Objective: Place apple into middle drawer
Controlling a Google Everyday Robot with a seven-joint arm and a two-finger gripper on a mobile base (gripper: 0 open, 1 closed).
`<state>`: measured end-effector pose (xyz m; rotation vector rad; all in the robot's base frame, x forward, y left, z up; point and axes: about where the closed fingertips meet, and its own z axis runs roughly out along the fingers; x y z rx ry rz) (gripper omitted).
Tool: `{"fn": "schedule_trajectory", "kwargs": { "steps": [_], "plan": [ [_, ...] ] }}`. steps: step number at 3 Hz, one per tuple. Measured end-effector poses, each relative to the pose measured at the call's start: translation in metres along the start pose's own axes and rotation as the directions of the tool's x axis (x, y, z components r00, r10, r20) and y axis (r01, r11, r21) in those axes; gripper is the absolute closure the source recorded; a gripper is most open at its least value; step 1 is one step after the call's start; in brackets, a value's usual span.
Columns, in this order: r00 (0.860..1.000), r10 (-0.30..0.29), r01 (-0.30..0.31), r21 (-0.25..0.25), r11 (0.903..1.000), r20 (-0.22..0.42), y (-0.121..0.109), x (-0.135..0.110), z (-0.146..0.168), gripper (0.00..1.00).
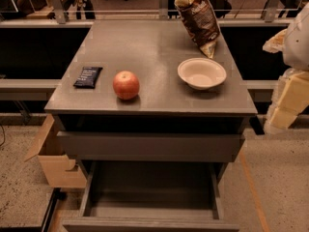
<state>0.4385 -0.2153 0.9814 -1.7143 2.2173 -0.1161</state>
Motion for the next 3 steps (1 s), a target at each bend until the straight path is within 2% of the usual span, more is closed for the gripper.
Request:
{"fn": "schedule_trajectory", "kwargs": {
  "steps": [1,2,3],
  "plan": [
    [1.000,0.000,0.000,0.000,1.0000,0.000,0.000,0.000,0.000,0.00],
    [1.000,0.022,-0.022,0.024,0.9995,0.020,-0.007,0.000,0.002,0.00],
    [0.998,0.035,-0.040,0.075,0.9964,0.060,-0.043,-0.009,0.006,0.00]
  ]
}}
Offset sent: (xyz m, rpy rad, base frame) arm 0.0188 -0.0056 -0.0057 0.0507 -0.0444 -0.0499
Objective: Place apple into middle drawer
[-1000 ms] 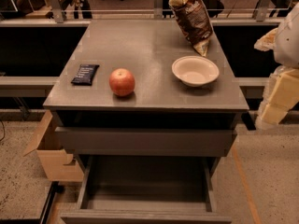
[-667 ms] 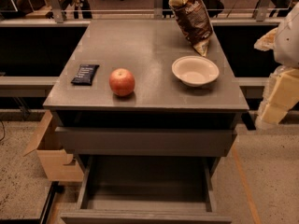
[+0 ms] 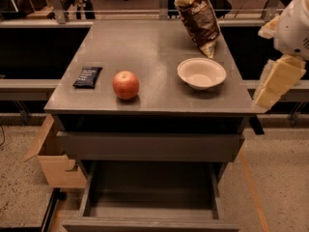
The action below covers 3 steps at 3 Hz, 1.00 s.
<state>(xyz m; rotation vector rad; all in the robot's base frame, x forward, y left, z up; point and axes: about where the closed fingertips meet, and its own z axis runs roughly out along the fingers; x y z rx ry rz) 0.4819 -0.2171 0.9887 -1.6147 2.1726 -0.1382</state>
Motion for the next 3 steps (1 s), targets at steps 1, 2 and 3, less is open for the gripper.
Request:
{"fn": "schedule_trajectory", "kwargs": {
  "steps": [1,2,3],
  "plan": [
    [0.999,-0.030,0.030,0.022,0.9993,0.037,-0.033,-0.025,0.012,0.00],
    [0.992,-0.078,0.078,0.011,0.9969,0.097,-0.060,-0.058,0.038,0.00],
    [0.992,-0.078,0.078,0.011,0.9969,0.097,-0.060,-0.058,0.038,0.00]
  ]
}}
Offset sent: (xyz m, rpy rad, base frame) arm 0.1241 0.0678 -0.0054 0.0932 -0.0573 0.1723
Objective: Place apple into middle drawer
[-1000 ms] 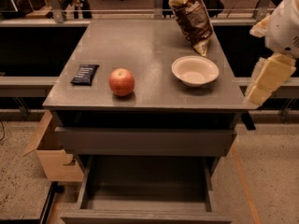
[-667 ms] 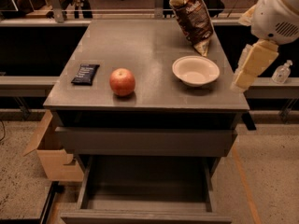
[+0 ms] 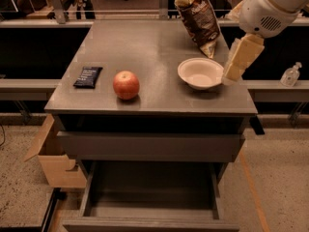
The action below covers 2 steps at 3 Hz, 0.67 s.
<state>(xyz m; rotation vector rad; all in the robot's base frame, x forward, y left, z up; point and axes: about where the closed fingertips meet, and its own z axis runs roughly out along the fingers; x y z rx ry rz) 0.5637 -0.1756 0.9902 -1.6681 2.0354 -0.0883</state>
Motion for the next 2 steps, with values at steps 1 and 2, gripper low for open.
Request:
{"fn": "schedule_trajectory", "kwargs": {
  "steps": [1,2],
  "plan": [
    [1.000,-0.012,0.012,-0.032,0.9994,0.007,0.007,-0.004,0.013,0.00],
    [0.998,-0.047,0.050,-0.086,0.9951,0.037,0.020,-0.016,0.037,0.00]
  ]
}}
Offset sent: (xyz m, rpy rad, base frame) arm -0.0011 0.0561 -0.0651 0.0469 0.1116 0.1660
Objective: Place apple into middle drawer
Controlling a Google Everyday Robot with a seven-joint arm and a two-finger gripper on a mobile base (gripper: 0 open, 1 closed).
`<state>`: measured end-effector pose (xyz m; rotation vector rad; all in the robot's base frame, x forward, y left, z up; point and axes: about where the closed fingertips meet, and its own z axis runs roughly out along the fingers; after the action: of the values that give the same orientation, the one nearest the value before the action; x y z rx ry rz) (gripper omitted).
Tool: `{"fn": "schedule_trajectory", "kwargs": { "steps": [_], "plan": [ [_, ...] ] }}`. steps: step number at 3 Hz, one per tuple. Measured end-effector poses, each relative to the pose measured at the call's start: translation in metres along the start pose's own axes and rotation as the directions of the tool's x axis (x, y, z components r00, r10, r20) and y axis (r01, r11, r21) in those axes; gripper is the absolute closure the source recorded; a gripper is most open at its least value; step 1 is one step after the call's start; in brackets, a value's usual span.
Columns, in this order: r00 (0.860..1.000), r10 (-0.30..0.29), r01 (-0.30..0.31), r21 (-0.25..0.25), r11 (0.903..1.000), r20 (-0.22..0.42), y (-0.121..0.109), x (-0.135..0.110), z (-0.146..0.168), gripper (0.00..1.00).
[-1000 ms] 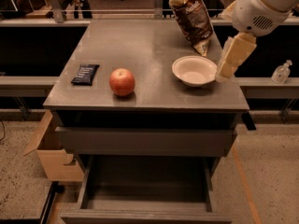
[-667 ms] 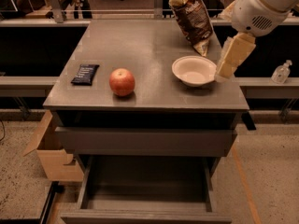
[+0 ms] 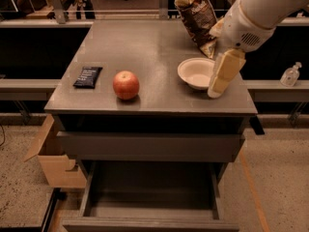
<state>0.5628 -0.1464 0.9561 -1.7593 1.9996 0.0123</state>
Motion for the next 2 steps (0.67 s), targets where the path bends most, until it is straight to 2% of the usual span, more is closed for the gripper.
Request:
{"fn": "schedule_trajectory", "kwargs": {
  "steps": [1,2],
  "plan": [
    [0.998,-0.045,0.047,-0.052,0.9975,0.031,0.013,-0.021,0.026,0.00],
    [0.995,-0.047,0.054,-0.074,0.9958,0.093,0.021,-0.038,0.050,0.00]
  ]
}}
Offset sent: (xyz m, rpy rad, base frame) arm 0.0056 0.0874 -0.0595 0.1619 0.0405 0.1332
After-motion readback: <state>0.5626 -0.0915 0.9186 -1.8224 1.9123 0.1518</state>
